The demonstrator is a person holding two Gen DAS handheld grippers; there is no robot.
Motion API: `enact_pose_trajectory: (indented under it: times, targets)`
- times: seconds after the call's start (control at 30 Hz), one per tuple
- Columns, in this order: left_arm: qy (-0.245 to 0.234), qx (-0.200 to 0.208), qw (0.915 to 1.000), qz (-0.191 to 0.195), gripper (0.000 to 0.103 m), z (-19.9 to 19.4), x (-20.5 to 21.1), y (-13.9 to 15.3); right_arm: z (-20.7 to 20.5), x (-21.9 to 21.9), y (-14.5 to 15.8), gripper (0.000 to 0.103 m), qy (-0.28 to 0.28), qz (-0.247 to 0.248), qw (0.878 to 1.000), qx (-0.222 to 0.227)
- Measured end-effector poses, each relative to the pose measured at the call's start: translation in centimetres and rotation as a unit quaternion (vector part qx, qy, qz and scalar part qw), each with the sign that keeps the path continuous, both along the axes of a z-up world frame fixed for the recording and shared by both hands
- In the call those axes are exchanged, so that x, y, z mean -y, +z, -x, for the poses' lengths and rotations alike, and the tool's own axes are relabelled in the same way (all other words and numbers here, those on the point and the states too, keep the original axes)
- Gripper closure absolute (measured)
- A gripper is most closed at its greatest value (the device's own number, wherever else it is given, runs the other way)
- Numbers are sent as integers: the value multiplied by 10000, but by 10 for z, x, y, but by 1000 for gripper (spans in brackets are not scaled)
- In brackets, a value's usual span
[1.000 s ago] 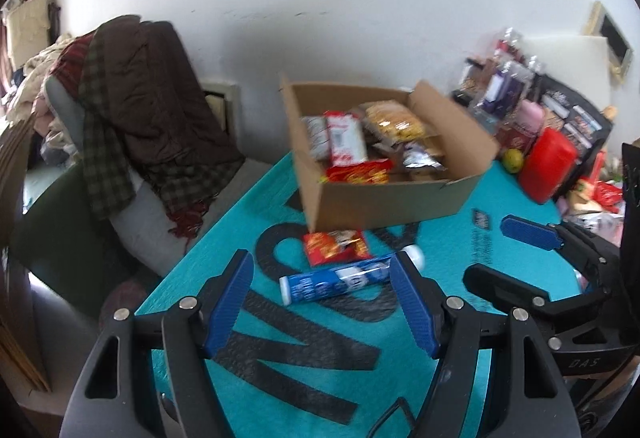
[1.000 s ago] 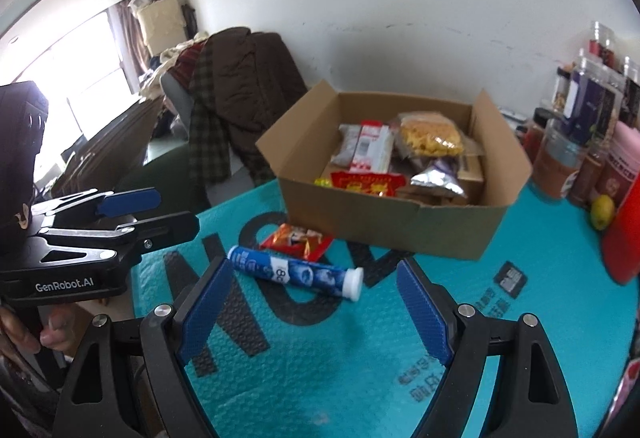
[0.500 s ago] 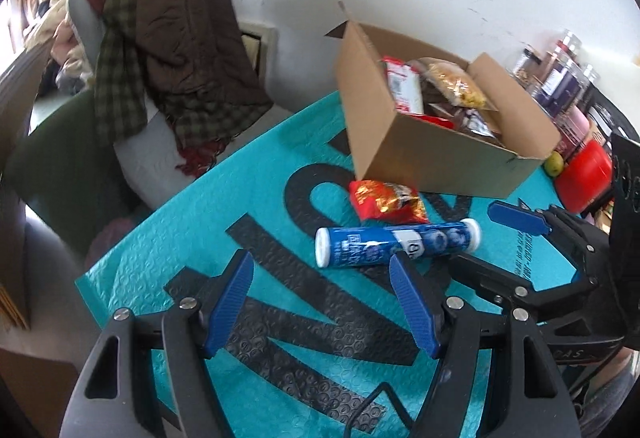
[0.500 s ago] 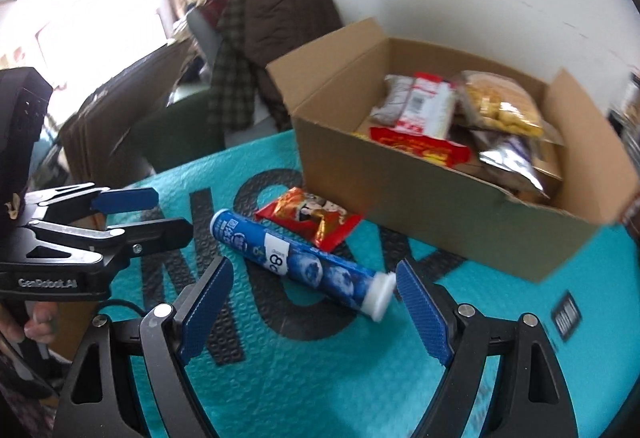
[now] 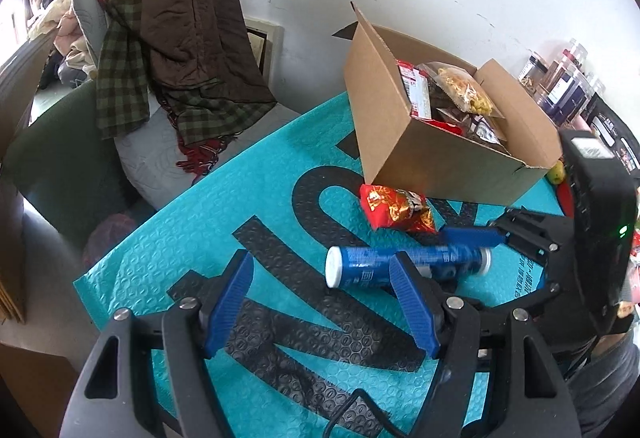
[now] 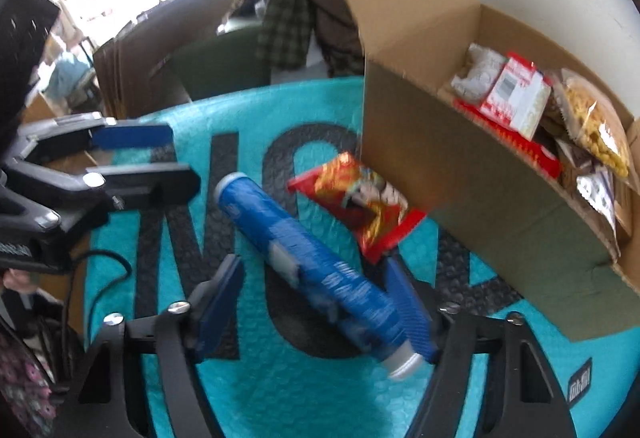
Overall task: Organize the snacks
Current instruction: 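Grasp the blue-white tube with the right tool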
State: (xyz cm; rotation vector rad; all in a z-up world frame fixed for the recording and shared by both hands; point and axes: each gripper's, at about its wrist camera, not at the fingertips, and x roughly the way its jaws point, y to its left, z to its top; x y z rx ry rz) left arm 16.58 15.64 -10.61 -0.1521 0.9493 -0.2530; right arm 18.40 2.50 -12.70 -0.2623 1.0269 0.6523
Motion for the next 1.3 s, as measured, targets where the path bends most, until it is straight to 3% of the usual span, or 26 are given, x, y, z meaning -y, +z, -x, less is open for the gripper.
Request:
enact_pose_trajectory:
  times: [0.2,0.23,0.4,0.57,0.8,1.07,1.3]
  targets:
    - [-103,89,9999,8,33,1,5,5,13,9,-4,72,-9,67,9995,-301]
    - [-136,106,9998,24,32,1,7,6,16,13,-3,74,-36,23,9993,-375]
    - [-296,140,9994,58,33,-1,18,7,39,35,-4,74,-353,-154,9977,-556]
    - [-602,100,9981,-11,32,-3,40,2,63,67,-3,74,-1116,-257,9917,-582]
    - [-849,49,9963,-122,33,-9,71,-6,75,115,-3,74,-2456,-348,9678,-430]
    - [-709,66,9968,-359,32,-33,83,-13,64,136,-5,74,-2680,-395,9619,-369]
    - [-736,-325,9961,-375,32,-56,87,-36,51,128,-7,74,-2761,-423,9596,-353]
